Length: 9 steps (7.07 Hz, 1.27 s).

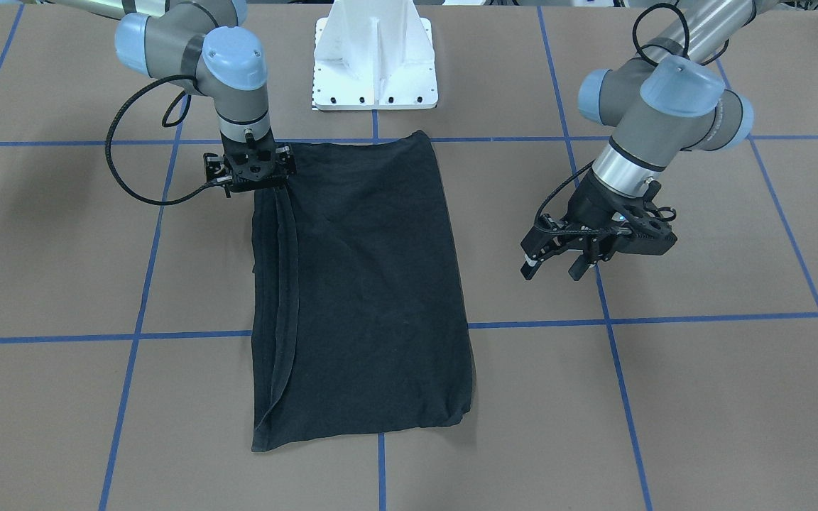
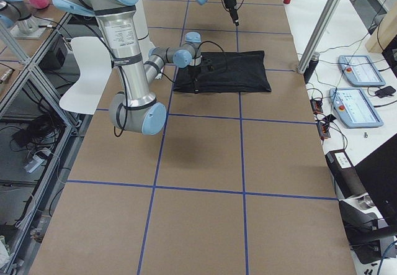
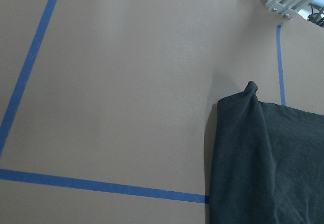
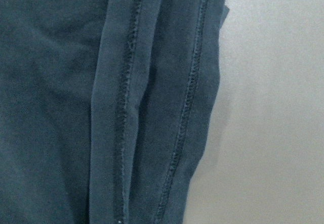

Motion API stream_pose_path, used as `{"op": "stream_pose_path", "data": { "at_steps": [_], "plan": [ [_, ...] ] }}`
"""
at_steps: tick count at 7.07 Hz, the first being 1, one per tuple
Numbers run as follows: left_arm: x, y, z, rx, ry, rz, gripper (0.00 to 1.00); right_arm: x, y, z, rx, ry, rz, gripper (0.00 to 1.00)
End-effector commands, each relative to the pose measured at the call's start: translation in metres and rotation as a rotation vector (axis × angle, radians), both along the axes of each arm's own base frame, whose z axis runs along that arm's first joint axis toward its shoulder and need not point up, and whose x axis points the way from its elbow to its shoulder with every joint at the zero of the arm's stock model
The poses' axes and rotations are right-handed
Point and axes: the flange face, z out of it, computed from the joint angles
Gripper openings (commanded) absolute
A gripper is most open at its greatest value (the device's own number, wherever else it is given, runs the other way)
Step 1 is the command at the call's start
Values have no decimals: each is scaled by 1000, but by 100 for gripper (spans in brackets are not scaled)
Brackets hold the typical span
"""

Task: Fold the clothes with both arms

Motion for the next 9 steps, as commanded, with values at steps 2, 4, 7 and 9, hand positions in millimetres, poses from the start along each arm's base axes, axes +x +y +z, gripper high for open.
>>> {"op": "stream_pose_path", "data": {
  "at_steps": [2,4,7,9],
  "plan": [
    [1,0,-3,3,3,0,100,7,-9,-2,1,-4,9,100],
    [2,0,-1,2,1,3,100,-4,-5,-16,13,-26,-3,100],
    [2,0,-1,2,1,3,100,-27,-16,-24,9,-18,-3,100],
    [1,0,-4,4,5,2,100,-24,-19,-20,4,-11,2,100]
  ]
}}
